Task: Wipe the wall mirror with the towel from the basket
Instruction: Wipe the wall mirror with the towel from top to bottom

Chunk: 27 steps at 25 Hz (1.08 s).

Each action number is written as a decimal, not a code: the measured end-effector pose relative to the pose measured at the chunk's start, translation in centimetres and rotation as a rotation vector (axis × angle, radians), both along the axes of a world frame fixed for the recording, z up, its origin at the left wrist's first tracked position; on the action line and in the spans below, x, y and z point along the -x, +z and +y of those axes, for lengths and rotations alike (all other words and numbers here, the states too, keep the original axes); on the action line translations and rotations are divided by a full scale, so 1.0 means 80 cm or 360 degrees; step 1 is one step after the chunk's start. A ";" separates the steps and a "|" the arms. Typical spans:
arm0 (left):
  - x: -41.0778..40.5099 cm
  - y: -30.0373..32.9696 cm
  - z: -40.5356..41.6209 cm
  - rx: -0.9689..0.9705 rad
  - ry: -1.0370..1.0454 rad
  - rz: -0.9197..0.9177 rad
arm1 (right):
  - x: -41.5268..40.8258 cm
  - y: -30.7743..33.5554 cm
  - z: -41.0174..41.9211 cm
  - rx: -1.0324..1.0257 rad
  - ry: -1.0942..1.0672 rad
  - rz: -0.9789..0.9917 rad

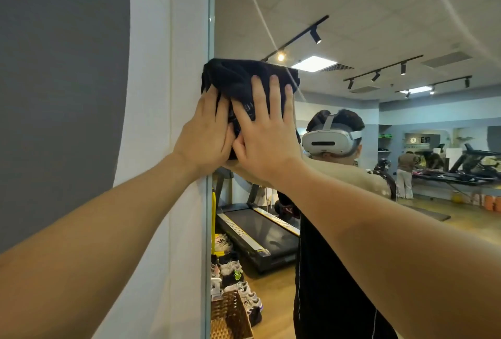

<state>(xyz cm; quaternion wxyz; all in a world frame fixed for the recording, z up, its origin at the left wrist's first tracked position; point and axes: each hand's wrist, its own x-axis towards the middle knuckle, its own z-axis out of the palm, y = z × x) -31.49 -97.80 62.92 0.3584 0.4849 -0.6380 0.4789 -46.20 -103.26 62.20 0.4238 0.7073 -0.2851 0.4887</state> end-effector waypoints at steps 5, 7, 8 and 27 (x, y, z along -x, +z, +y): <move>0.019 -0.058 -0.004 -0.0112 0.0086 0.0193 | 0.022 -0.047 -0.003 -0.0012 0.0013 0.0097; 0.031 -0.072 -0.006 -0.0145 0.0094 0.0265 | 0.033 -0.059 -0.004 -0.0013 0.0027 0.0127; 0.038 -0.078 -0.007 -0.0156 0.0110 0.0292 | 0.040 -0.062 -0.004 -0.0013 0.0032 0.0138; 0.204 -0.125 -0.037 -0.0348 0.0290 0.0154 | 0.225 -0.095 -0.023 0.0106 0.0087 0.0285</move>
